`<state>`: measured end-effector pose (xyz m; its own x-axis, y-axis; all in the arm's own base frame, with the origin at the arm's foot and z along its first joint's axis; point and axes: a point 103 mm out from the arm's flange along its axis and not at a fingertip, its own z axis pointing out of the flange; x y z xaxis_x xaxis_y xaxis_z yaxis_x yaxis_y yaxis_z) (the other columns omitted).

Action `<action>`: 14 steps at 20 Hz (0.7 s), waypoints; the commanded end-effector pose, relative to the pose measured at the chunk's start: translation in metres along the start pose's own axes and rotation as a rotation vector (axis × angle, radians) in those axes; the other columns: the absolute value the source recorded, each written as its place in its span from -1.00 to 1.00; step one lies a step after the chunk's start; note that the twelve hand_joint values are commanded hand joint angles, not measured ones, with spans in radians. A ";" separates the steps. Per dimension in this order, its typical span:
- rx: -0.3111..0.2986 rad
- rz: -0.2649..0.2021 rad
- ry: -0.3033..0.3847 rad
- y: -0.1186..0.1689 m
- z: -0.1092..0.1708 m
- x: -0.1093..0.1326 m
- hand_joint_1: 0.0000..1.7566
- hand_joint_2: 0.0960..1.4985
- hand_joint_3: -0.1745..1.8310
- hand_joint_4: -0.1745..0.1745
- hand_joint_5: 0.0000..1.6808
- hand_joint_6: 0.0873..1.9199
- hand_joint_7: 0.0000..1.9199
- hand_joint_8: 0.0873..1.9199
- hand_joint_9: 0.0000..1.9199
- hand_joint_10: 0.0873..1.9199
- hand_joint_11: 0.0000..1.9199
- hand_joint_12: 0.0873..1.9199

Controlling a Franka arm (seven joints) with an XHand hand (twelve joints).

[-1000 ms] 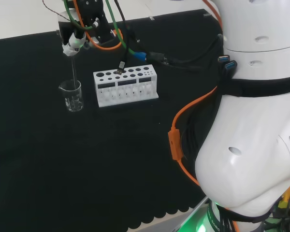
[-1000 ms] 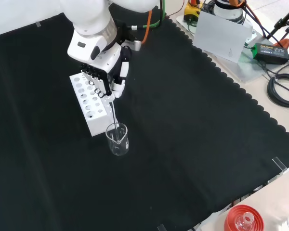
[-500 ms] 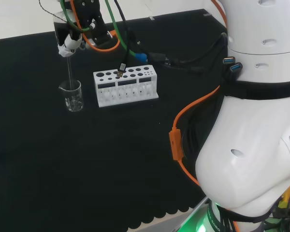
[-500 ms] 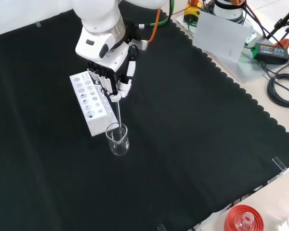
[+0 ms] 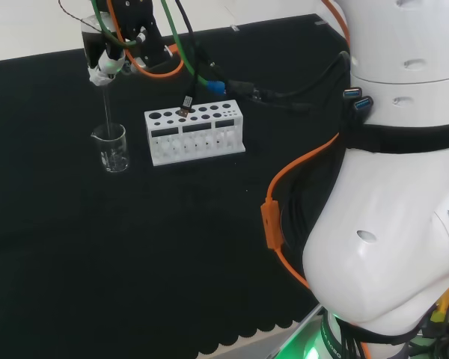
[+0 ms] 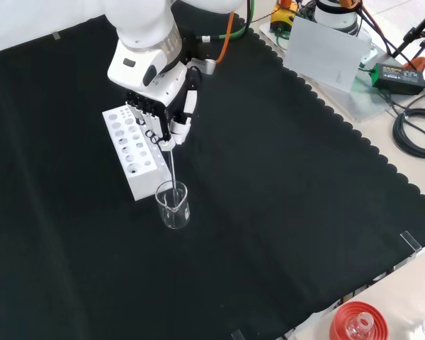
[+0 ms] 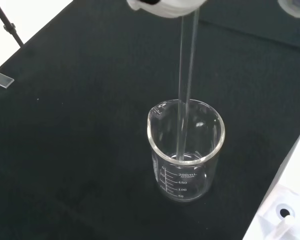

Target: Stir in the beaker to the left of the white test tube rack with the glass rod.

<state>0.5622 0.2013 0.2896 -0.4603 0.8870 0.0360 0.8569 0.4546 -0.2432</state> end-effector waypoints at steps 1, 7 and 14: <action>0.008 0.002 -0.002 0.004 0.003 0.000 0.52 0.34 -1.00 -1.00 0.68 -1.00 0.61 -0.82 0.85 -0.80 0.64 -0.32; 0.020 0.010 -0.009 0.007 0.005 0.000 0.52 0.34 -1.00 -1.00 0.68 -1.00 0.61 -0.82 0.85 -0.80 0.64 -0.32; 0.008 0.006 -0.004 0.012 0.003 0.006 0.52 0.34 -1.00 -1.00 0.68 -1.00 0.61 -0.82 0.85 -0.80 0.64 -0.32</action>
<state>0.5678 0.2052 0.2827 -0.4533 0.8909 0.0292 0.8574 0.4447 -0.2591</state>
